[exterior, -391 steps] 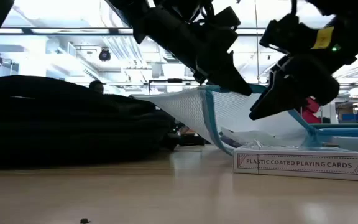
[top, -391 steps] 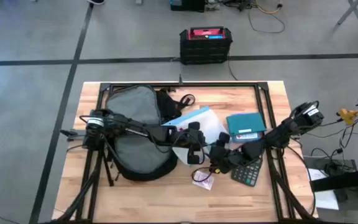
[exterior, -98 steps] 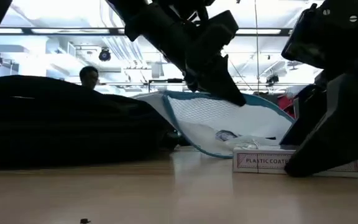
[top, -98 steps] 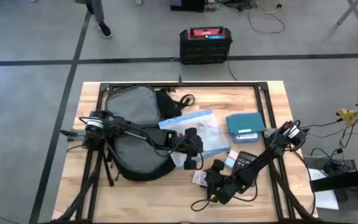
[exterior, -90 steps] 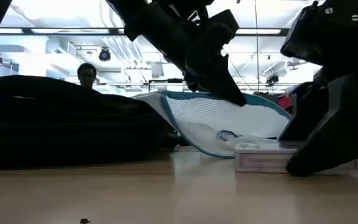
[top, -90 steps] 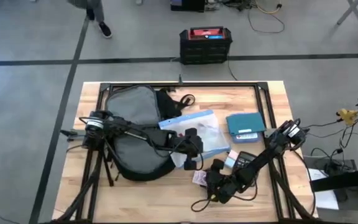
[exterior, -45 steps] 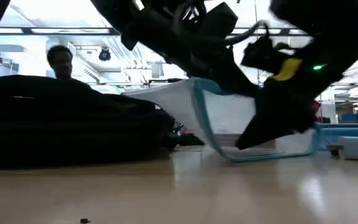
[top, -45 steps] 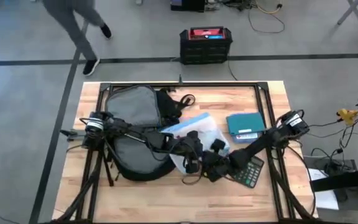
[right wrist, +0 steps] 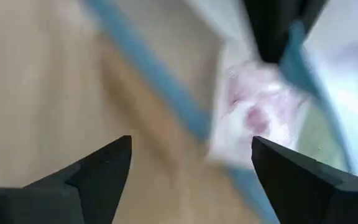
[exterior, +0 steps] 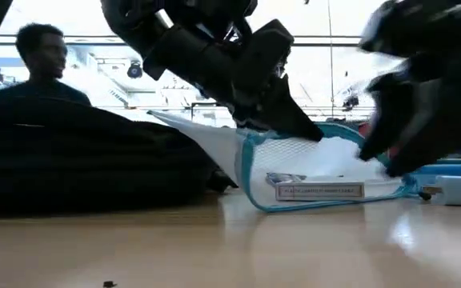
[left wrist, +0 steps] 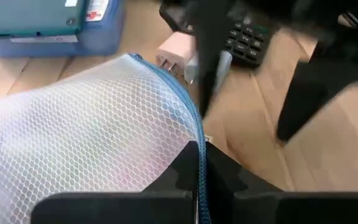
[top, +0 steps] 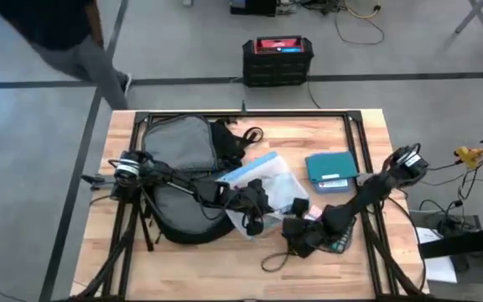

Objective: Unpack backpack
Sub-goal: Put the blue charger adapter into the white mesh zipper pouch

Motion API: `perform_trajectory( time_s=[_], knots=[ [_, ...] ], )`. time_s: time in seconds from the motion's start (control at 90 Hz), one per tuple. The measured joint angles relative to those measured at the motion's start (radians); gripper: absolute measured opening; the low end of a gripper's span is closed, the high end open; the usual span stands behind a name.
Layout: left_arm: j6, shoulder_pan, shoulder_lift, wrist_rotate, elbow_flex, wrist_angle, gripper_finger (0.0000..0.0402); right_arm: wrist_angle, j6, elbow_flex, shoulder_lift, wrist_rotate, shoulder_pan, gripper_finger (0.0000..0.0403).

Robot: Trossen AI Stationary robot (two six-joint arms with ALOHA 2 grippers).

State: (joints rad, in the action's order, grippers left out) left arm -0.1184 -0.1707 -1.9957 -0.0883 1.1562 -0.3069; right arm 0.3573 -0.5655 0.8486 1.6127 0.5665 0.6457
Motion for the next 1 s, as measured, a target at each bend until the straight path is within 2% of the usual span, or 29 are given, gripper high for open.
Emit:
perform_trajectory(
  time_s=[0.178, 0.367, 0.522, 0.711, 0.911, 1.0],
  knots=[
    [0.005, -0.013, -0.006, -0.001, -0.031, -0.052, 0.0, 0.203, -0.084, 0.0, -0.086, -0.025, 0.11, 0.0253],
    [0.019, -0.039, -0.05, 0.022, -0.013, -0.131, 0.0, 0.497, -0.348, 0.0, -0.163, -0.053, 0.142, 0.0178],
    [0.005, -0.042, -0.12, 0.025, 0.041, -0.137, 0.0, 0.504, -0.402, -0.003, -0.197, -0.074, 0.168, 0.0151],
    [-0.025, -0.045, -0.198, 0.026, 0.092, -0.136, 0.0, 0.36, -0.435, -0.037, -0.197, -0.07, 0.172, 0.0185],
    [-0.07, -0.046, -0.22, -0.006, 0.081, -0.148, 0.0, 0.318, -0.615, -0.099, -0.19, -0.005, 0.172, 0.0259],
    [-0.078, -0.045, -0.223, -0.015, 0.077, -0.148, 0.0, 0.242, -0.622, -0.122, -0.189, 0.0, 0.169, 0.0291]
  ],
)
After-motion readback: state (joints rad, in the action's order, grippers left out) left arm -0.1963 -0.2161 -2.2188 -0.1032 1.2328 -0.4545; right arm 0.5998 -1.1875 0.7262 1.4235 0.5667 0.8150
